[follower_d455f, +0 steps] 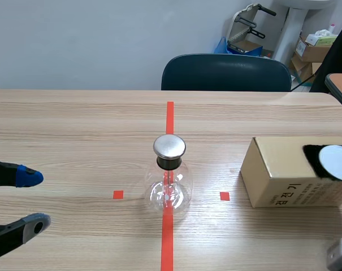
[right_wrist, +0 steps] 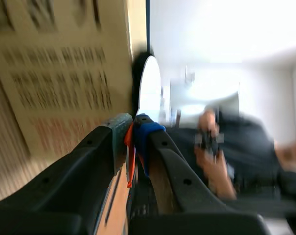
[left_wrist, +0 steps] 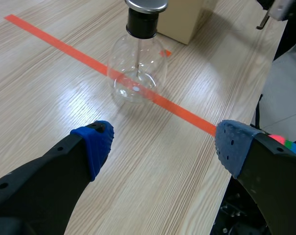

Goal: Do the electroscope experiment

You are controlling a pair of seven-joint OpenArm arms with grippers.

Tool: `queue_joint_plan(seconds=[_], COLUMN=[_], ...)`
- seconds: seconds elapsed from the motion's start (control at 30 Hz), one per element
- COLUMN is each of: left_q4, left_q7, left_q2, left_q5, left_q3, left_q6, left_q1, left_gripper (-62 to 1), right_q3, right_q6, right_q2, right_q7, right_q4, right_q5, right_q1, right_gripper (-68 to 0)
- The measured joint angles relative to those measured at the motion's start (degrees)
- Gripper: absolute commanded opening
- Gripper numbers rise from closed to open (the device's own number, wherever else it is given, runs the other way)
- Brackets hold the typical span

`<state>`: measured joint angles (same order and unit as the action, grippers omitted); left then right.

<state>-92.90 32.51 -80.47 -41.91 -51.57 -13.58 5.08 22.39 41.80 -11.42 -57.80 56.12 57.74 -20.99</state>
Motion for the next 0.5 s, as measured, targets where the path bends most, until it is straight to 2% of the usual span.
queue_joint_plan(seconds=[0.07,0.1,0.2,0.23,0.3,0.4,0.43,0.5], left_q4=[0.0,0.0,-1.01,-1.62,-3.08,-6.08,-6.84,-7.98], left_q7=[0.26,0.31,0.83,1.51,3.74,4.5,5.35,6.25], left_q2=[-0.07,-0.07,-0.92,-1.36,-1.77,-1.73,-1.7,-1.6], left_q5=[0.02,0.02,-0.15,-0.15,-0.22,-0.13,-0.11,-0.17], left_q3=[0.0,0.0,0.0,0.0,0.0,0.0,0.0,0.0], left_q6=[-0.13,-0.2,-0.39,-0.57,-0.87,-1.42,-1.42,-1.42], left_q1=[0.0,0.0,0.96,1.62,2.95,4.63,4.94,4.9], left_gripper=[-15.2,-15.2,-15.2,-15.2,-15.2,-15.2,-15.2,-15.2], right_q3=[0.0,0.0,-0.17,-0.09,0.13,0.0,-0.02,-0.13], right_q6=[-0.02,-0.02,0.0,-0.07,-0.02,0.24,0.24,0.24], right_q2=[0.24,0.44,0.81,0.76,0.63,0.66,0.79,1.31], right_q7=[-0.13,1.79,14.19,16.15,12.81,-0.35,-2.43,0.5], right_q4=[0.0,0.02,0.02,0.02,0.02,0.02,0.02,0.02], right_q5=[0.24,0.33,-0.37,-0.48,-0.57,-0.07,0.04,-0.17], right_q1=[0.0,0.0,-0.33,-0.5,-0.96,-1.29,-1.29,-1.27], right_gripper=[-66.5,-66.5,-66.5,-66.5,-66.5,-66.5,-66.5,-66.5])
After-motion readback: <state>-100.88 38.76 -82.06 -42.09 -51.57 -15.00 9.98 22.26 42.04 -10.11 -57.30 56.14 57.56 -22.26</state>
